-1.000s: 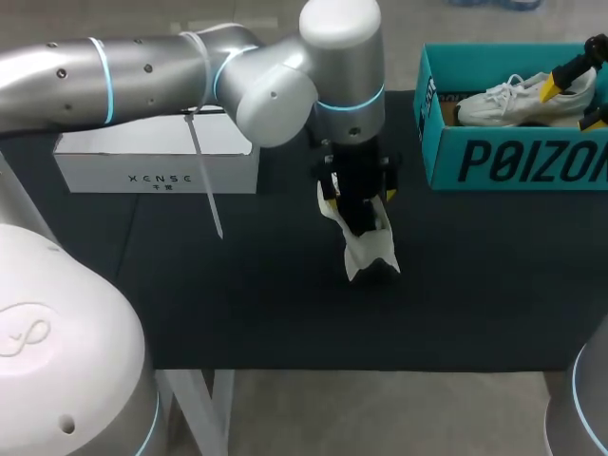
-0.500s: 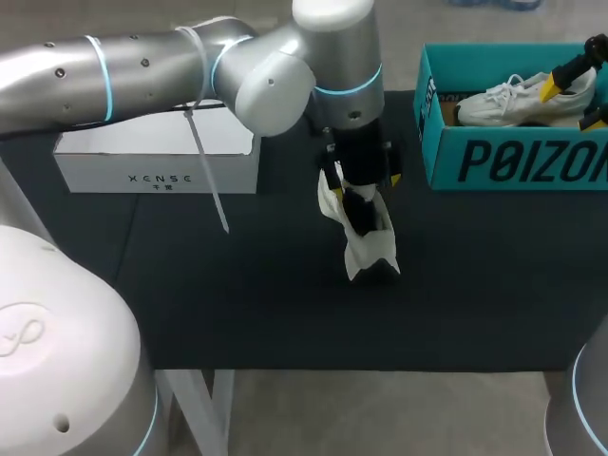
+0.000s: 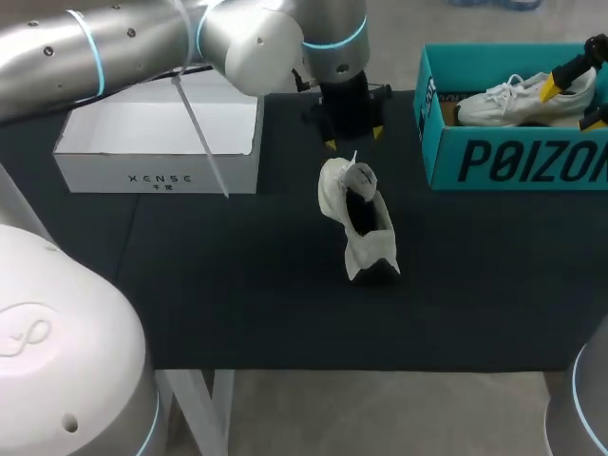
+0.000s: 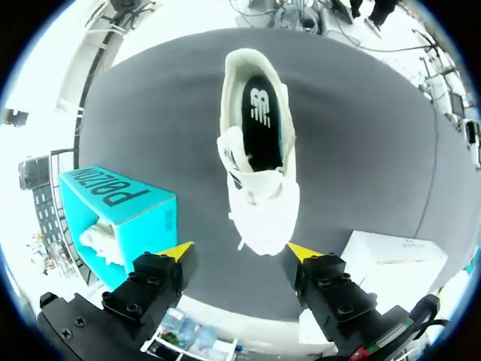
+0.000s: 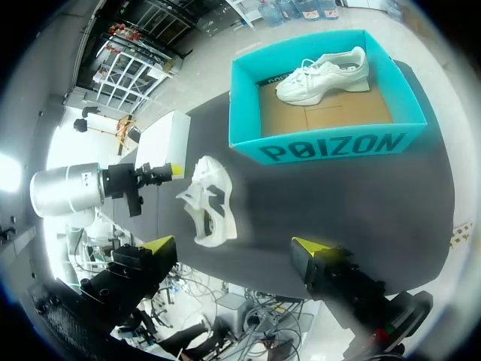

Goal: Take the shoe out of the shoebox, open the shoe tongue, remove and reinsert the insole, then place the shoe into the shoebox

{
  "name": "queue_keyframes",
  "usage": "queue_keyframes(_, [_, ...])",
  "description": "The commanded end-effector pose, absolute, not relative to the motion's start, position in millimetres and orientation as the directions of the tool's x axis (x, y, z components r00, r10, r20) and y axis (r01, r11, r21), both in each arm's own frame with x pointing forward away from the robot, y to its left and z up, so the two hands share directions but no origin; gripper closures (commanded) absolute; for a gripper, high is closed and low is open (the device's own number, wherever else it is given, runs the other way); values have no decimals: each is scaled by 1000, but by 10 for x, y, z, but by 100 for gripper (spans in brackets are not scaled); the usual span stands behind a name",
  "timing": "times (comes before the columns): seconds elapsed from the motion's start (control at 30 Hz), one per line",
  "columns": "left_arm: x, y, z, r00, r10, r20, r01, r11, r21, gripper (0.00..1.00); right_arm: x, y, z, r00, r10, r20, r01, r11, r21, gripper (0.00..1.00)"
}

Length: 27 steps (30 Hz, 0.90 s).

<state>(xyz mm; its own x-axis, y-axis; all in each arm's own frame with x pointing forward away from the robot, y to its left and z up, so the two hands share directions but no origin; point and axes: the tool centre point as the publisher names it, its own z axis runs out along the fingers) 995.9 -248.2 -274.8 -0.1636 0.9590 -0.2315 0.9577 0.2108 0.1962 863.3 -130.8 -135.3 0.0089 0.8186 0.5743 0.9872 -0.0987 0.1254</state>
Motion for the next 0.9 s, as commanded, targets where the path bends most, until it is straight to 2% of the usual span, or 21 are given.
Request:
queue_keyframes(0.03, [9993,-2635,-2870,-188,952,-242,952,238,194,100,8640,-1308,-1356,9,819,573,987,-98,124,0])
queue_keyframes(0.33, [9893,-2561,-3137,-194,961,-199,962,226,153,100,8640,-1308,-1356,9,819,573,987,-98,124,0])
queue_keyframes(0.9, [9458,-2439,-3315,-136,980,-147,988,145,53,100,8640,-1308,-1356,9,819,573,987,-98,124,0])
